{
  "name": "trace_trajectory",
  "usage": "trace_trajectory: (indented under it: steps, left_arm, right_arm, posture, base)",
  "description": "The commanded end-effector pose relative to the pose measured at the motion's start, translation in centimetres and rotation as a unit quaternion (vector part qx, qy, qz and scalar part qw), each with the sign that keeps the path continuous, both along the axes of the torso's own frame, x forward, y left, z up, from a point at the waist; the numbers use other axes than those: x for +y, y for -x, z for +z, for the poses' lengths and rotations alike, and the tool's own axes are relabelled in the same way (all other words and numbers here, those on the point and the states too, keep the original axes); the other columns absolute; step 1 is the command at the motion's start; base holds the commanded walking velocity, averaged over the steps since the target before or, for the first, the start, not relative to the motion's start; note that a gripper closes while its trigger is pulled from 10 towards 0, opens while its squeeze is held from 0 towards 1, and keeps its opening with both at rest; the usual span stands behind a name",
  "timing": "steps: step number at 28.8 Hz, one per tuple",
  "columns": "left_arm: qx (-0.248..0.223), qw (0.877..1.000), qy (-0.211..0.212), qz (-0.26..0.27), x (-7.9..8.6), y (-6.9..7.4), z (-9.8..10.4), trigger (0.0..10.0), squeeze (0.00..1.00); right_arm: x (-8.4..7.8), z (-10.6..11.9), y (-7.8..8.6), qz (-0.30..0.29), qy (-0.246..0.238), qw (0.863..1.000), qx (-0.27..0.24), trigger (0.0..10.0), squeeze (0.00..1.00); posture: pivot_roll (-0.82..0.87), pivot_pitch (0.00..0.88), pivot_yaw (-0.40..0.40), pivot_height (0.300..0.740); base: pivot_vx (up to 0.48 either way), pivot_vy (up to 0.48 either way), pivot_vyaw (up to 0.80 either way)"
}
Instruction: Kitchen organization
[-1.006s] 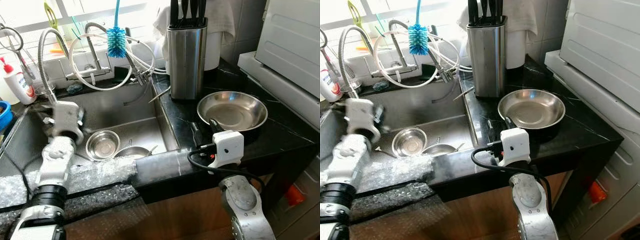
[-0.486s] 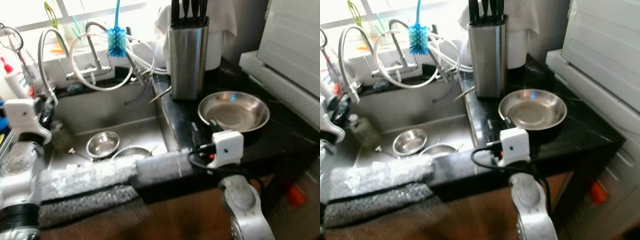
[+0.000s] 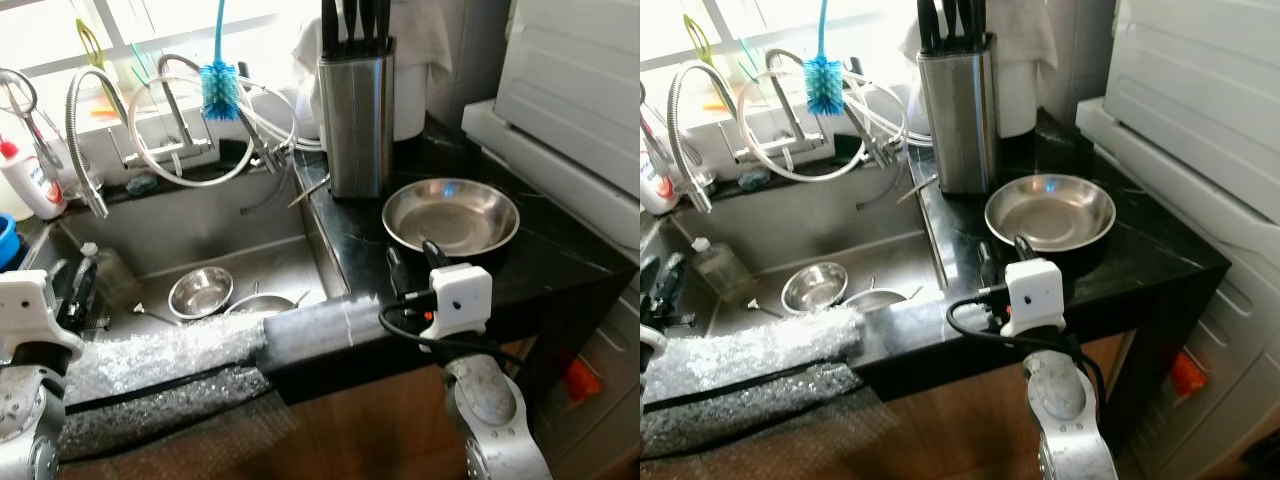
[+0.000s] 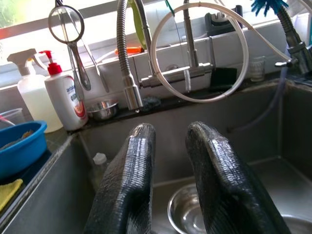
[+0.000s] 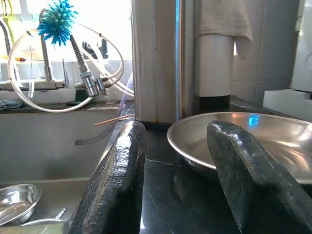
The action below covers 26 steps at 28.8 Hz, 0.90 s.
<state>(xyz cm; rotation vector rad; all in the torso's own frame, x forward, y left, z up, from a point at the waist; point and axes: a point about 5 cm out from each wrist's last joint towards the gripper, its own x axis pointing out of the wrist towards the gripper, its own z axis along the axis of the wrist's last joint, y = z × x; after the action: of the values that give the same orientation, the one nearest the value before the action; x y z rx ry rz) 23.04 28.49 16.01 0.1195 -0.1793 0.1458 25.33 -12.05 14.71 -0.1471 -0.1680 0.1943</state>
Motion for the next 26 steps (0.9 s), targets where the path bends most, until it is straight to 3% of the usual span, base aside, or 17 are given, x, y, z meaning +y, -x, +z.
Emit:
trace_trajectory:
  steps: [1,6,13,26]
  left_arm:
    - [0.003,1.0,0.005,0.01,0.0,0.5,0.1,10.0,0.0]
    - [0.01,0.999,0.025,0.018,-0.7,0.5,-0.9,10.0,0.0]
    - [0.004,0.998,0.06,-0.018,-3.9,-0.8,-0.6,10.0,0.0]
    - [-0.013,0.996,0.088,-0.026,-5.8,-2.1,0.2,10.0,0.0]
  right_arm:
    - [0.1,0.4,0.2,0.0,-0.002,1.0,-0.011,10.0,0.0]
    - [0.1,0.5,0.1,-0.002,-0.002,1.0,-0.012,10.0,0.0]
    - [-0.1,0.5,-0.1,-0.002,0.001,1.0,-0.012,10.0,0.0]
    - [0.0,0.5,-0.6,-0.009,-0.012,1.0,-0.002,10.0,0.0]
  posture:
    - [-0.11,0.0,0.182,0.74]
    - [-0.12,0.0,0.18,0.74]
    - [-0.12,0.0,0.178,0.74]
    - [-0.09,0.0,0.164,0.74]
  base:
    - [0.0,0.0,0.0]
    - [0.0,0.0,0.0]
    - [0.0,0.0,0.0]
    - [0.0,0.0,0.0]
